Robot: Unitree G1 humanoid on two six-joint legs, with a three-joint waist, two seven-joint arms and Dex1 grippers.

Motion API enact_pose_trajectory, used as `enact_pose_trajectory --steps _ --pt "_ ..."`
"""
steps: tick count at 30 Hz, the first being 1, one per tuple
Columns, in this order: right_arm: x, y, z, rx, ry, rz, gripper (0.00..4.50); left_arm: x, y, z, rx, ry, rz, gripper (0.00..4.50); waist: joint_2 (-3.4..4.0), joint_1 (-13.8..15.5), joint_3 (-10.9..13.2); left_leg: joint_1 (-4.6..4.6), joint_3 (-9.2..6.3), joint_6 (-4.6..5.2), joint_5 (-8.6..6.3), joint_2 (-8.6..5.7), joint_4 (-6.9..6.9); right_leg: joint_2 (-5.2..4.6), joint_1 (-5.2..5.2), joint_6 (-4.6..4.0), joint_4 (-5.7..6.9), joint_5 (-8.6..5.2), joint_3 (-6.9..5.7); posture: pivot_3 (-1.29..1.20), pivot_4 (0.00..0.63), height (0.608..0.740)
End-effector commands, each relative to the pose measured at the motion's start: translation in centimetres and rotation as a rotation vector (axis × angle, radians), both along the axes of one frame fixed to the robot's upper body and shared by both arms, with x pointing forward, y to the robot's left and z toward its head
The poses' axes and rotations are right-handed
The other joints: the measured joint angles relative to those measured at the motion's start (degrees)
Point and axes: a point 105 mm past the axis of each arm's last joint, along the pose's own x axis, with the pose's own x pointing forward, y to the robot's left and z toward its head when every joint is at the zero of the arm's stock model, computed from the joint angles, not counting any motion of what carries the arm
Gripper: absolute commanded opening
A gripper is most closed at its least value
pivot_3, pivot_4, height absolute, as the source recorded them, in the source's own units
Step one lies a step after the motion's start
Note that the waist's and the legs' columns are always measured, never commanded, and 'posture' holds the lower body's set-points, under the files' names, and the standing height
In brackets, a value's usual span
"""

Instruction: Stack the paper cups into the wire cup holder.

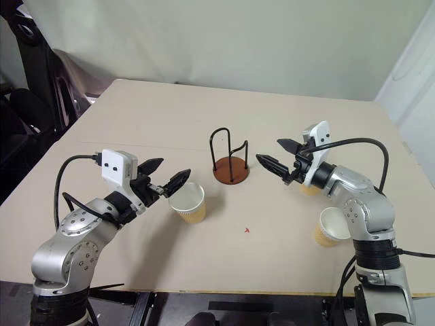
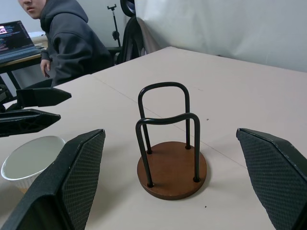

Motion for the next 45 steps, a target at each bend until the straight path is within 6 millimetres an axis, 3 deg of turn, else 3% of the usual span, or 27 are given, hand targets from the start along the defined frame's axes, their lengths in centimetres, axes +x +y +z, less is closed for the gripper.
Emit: enact_pose_trajectory --steps 1,18,28,33,38,45 --pt "-0.5 -0.4 1.7 0.012 -0.075 -0.006 4.45 -0.2 -0.1 0.5 0.004 -0.029 -0.002 4.5 0.0 0.0 0.0 0.0 0.0 0.0 0.0 0.0 0.0 0.0 0.0 0.0 0.0 0.0 0.0 0.0 0.15 0.74" --pt "-1.1 0.1 1.4 0.012 -0.043 0.043 4.45 -0.5 -0.2 0.4 0.001 -0.022 -0.013 4.5 0.01 0.0 0.0 0.0 0.0 0.0 0.0 0.0 0.0 0.0 0.0 0.0 0.0 0.0 0.0 0.0 0.15 0.74" --pt "-2.5 4.2 0.7 -0.058 0.044 0.148 4.45 -1.0 1.9 1.2 0.044 -0.028 0.012 4.5 0.11 -0.3 0.1 0.01 -0.01 0.0 0.0 0.03 -0.01 0.04 -0.03 -0.01 0.0 0.0 0.0 0.0 0.15 0.74" --pt "-1.4 6.8 -2.1 -0.183 0.173 0.081 4.45 -2.2 2.4 1.8 0.056 -0.019 -0.022 4.5 0.16 -0.6 0.1 0.01 -0.05 -0.01 0.0 0.05 -0.04 0.05 -0.09 -0.04 0.01 0.04 0.0 0.0 0.15 0.74" --pt "-0.1 7.9 -3.6 -0.202 0.253 0.005 4.45 -3.3 2.0 1.2 0.049 0.017 -0.059 4.5 0.22 -0.4 0.2 -0.06 -0.18 -0.01 0.0 0.04 -0.07 -0.01 -0.2 -0.04 0.0 0.04 0.0 0.0 0.15 0.74" --pt "1.9 8.8 -3.9 -0.177 0.252 -0.075 4.45 -4.8 1.2 1.2 0.041 0.039 -0.114 4.5 0.25 -0.3 0.2 -0.21 -0.2 -0.03 0.01 0.05 -0.13 0.0 -0.4 -0.07 0.01 0.06 -0.02 0.0 0.15 0.74"
